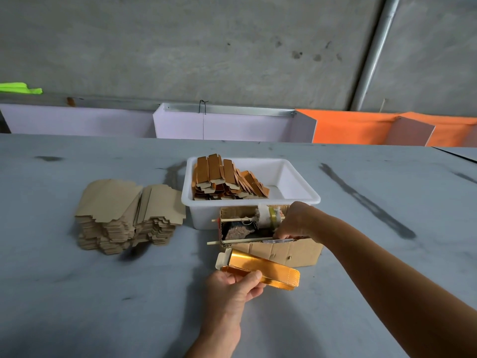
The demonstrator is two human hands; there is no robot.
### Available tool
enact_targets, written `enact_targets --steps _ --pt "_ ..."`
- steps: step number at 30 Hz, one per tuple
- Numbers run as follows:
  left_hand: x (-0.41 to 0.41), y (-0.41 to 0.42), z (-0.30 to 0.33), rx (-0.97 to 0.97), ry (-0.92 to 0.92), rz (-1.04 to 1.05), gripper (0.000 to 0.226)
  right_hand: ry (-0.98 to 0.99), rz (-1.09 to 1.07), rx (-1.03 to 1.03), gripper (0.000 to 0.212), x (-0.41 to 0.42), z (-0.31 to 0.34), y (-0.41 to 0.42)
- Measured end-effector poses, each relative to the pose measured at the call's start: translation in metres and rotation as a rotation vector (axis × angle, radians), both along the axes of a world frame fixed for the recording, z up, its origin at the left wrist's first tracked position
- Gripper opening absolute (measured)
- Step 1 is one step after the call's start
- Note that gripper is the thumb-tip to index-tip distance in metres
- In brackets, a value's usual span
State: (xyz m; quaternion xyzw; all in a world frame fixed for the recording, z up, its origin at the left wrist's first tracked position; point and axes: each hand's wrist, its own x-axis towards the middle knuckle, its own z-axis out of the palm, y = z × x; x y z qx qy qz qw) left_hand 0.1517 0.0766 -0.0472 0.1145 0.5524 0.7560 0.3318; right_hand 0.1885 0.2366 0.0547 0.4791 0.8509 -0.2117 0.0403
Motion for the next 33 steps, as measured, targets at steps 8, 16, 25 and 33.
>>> enact_targets --steps 8,16,25,33 --pt "-0.001 0.002 -0.002 0.012 -0.017 0.001 0.013 0.022 -0.050 -0.054 0.040 -0.001 0.003 -0.004" --pt "-0.001 0.002 -0.001 0.011 -0.008 -0.002 0.014 0.079 -0.067 -0.200 0.021 0.001 0.008 -0.003" --pt "0.000 0.003 -0.002 0.004 0.007 -0.002 0.013 0.107 -0.088 -0.321 0.012 0.005 0.024 -0.006" --pt "0.001 0.007 -0.001 0.028 0.013 0.043 0.012 0.197 -0.141 -0.318 0.018 0.011 0.029 -0.009"
